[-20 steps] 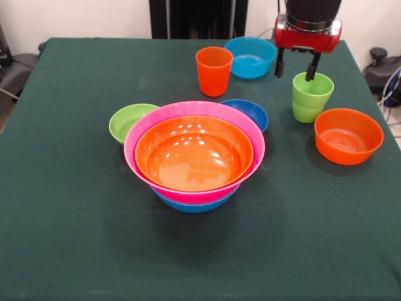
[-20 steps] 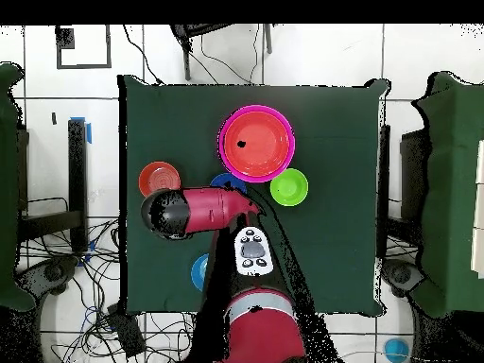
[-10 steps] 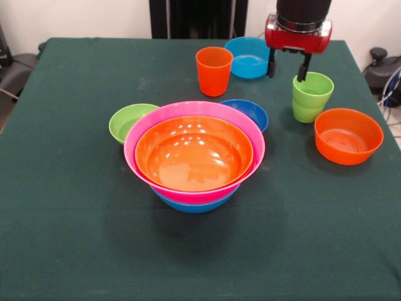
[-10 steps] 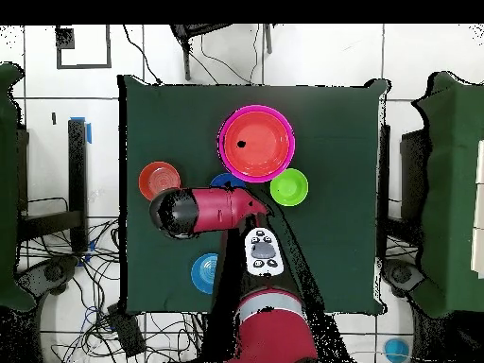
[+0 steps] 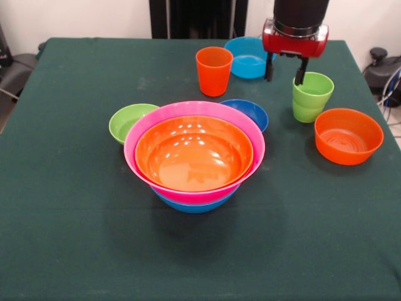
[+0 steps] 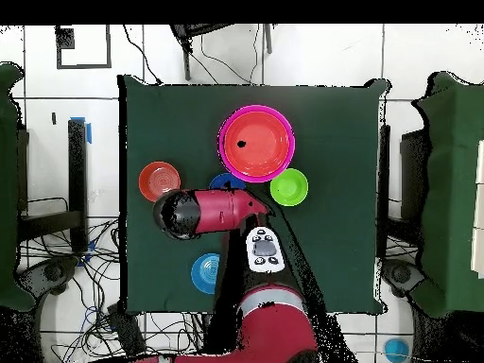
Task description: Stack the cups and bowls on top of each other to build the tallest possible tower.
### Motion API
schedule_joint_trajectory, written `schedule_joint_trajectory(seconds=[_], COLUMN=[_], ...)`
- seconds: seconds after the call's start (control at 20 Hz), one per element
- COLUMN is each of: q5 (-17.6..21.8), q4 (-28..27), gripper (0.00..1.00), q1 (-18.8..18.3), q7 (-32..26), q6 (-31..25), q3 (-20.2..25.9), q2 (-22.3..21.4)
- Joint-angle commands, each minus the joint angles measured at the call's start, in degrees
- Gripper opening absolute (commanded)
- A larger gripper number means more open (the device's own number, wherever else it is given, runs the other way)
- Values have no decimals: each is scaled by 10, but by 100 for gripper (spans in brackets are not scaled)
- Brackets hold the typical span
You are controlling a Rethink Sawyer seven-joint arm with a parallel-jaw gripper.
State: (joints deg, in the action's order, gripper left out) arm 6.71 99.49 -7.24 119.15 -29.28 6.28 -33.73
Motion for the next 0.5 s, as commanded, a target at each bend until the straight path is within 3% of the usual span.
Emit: schedule_joint_trajectory(seconds=[0.05,0.5], q5=[46,17], q4=[25,21], gripper=[100,100], q1=[4,20], q7=[22,45], q6=[63,52], q3=[11,20], q2=[42,36])
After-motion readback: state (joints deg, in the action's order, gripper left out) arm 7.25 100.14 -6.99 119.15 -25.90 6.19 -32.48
